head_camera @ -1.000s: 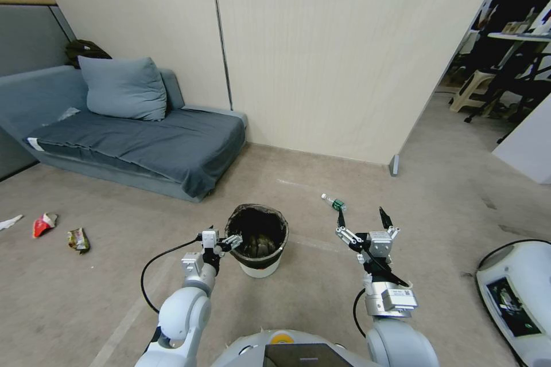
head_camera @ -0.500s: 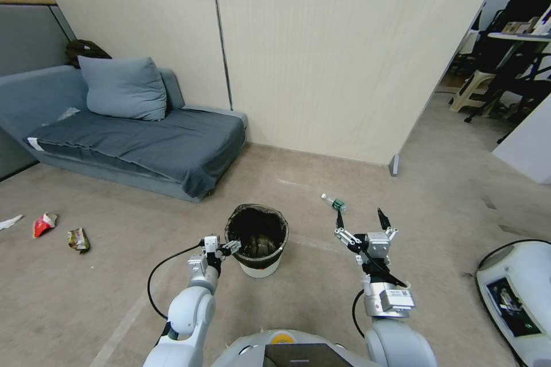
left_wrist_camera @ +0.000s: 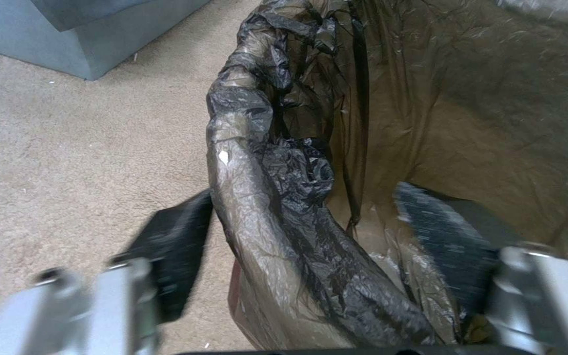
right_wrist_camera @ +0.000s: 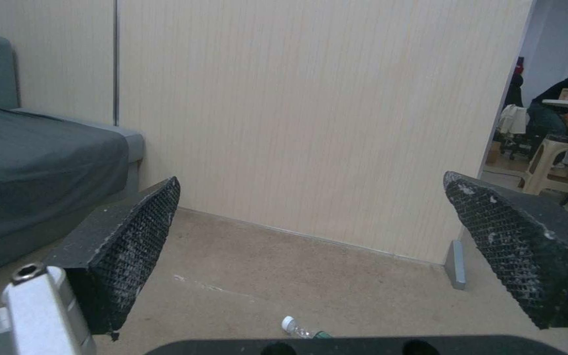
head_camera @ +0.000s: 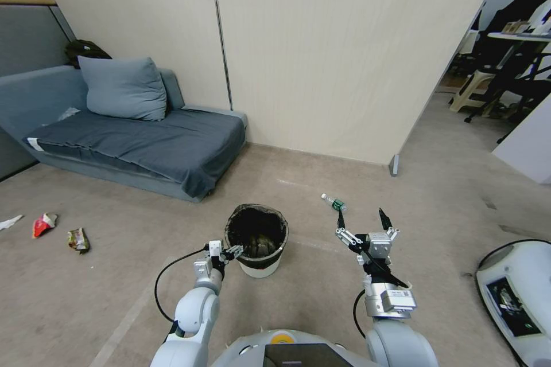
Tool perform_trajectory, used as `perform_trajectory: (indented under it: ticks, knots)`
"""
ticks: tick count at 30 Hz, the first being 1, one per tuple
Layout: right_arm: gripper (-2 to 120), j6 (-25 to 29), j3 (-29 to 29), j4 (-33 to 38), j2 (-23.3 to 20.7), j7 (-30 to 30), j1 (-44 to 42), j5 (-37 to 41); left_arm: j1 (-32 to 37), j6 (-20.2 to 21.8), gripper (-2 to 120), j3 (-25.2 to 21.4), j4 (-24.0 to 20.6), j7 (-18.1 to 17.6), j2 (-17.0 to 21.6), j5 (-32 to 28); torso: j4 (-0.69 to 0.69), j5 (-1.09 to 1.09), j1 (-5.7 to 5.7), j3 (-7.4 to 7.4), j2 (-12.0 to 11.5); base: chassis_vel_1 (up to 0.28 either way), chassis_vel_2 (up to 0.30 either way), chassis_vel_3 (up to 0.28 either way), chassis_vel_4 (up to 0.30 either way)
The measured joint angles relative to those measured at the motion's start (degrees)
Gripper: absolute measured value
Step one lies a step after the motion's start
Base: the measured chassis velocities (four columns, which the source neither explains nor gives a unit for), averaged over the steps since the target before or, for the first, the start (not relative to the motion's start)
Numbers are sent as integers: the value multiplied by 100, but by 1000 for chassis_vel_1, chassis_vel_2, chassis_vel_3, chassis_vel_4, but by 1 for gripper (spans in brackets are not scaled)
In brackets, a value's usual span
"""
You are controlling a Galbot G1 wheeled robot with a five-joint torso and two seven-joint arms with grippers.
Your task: Pick up the trash bin, then pick up the garbage from the floor and place it into the trash bin.
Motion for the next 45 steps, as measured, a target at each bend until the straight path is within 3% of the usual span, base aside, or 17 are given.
perform_trajectory:
  ticks: [5, 7, 19, 34, 38, 45]
  knots:
    - [100, 11, -20, -9, 0, -11, 0, 2, 11, 78, 54, 43, -6, -63, -12, -190, 0, 1, 0, -1, 0, 0, 0, 0, 0]
    - [100, 22, -37, -17, 0, -21, 1, 4, 18, 105, 40, 52, 8, -100, -21, -245, 1, 2, 0, -1, 0, 0, 0, 0, 0]
    - [100, 35, -70, -57, 0, -25, 20, 14, 137, 123, 4, 119, 9, -158, -97, -205, 0, 0, 0, -1, 1, 0, 0, 0, 0]
    - [100, 49, -163, -83, 0, 118, 47, 10, 361, 127, 3, 144, -128, -346, -261, 190, -2, -5, 0, 1, 0, 0, 0, 0, 0]
    - [100, -72, -275, -80, 0, 406, 60, -86, 509, 74, 3, 104, -358, -444, -333, 509, -7, -15, 1, 3, -1, 0, 0, 0, 0]
    - [100, 257, -320, -215, 0, 551, 76, -449, 876, -96, 0, -76, -1224, -625, -623, 1278, 0, -4, 1, 2, -1, 0, 0, 0, 0]
